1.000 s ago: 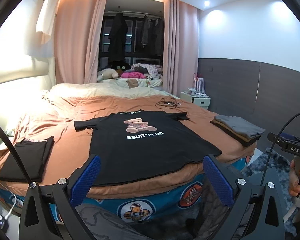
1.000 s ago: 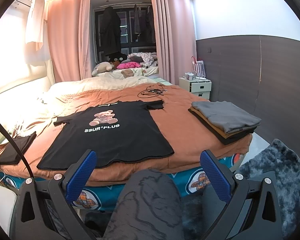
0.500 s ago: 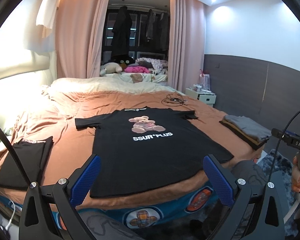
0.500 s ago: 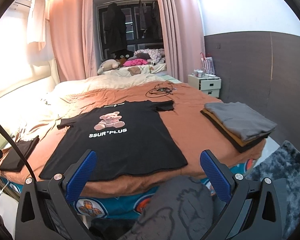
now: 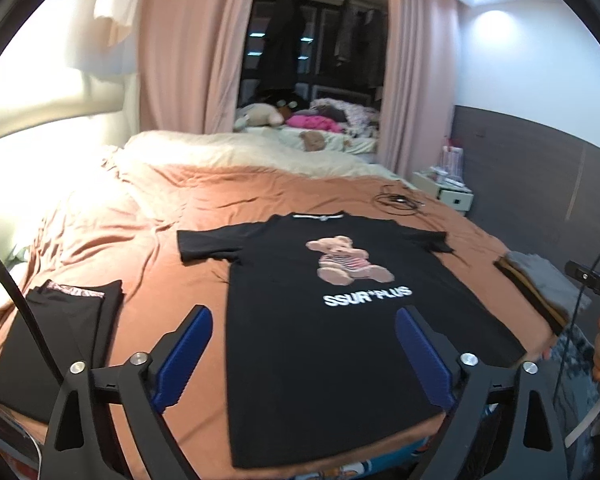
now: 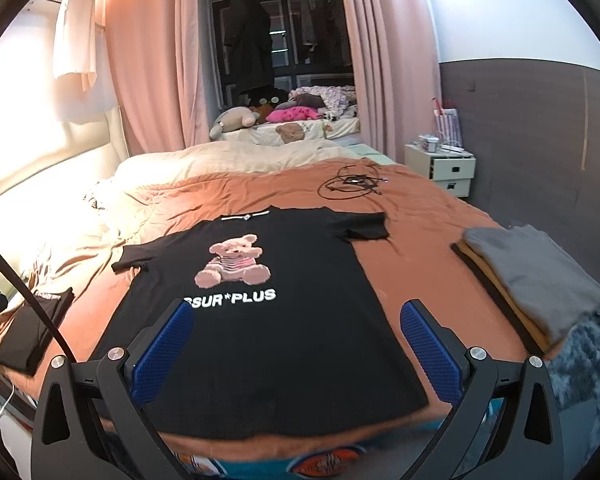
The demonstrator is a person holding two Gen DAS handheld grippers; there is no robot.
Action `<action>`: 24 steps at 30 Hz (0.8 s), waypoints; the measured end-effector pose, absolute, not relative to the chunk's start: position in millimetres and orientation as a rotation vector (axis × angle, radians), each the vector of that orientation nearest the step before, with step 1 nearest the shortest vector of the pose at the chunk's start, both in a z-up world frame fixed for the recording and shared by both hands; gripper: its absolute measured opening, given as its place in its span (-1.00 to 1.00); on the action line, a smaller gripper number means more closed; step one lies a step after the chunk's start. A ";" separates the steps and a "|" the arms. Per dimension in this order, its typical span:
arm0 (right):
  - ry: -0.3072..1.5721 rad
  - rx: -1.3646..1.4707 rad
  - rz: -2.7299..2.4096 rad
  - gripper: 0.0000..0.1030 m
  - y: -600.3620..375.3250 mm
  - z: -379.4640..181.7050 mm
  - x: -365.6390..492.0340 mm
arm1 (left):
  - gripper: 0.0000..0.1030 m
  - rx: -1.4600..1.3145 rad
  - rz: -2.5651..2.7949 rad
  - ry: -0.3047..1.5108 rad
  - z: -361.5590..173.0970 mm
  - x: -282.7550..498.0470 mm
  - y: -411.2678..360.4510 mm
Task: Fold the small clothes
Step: 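Lower the left tool to the T-shirt's sleeve side and open its fingers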
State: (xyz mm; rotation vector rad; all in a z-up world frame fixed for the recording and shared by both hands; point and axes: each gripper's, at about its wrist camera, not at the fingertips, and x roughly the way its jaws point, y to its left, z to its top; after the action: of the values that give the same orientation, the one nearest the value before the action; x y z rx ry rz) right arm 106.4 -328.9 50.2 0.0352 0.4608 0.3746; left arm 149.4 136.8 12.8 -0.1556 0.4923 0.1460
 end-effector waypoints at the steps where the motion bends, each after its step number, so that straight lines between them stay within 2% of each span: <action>1: 0.465 0.036 0.385 1.00 -325.3 50.7 114.9 | 0.74 -0.165 0.153 0.502 12.2 158.4 145.5; 13: 0.568 0.029 0.492 1.00 -286.7 45.0 219.0 | 0.50 -0.278 0.228 0.569 -1.4 241.1 230.6; 17: 0.625 0.053 0.540 1.00 -267.3 52.2 260.8 | 0.35 -0.361 0.227 0.597 -9.0 266.8 261.9; 24: 0.677 0.063 0.587 1.00 -234.3 59.6 323.5 | 0.31 -0.412 0.267 0.647 -19.3 319.0 307.9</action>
State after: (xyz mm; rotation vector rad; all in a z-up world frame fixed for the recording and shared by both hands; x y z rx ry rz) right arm 323.5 -234.3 59.6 0.0634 0.6773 0.5872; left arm 319.0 307.9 -19.3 -0.4124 0.6472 0.2669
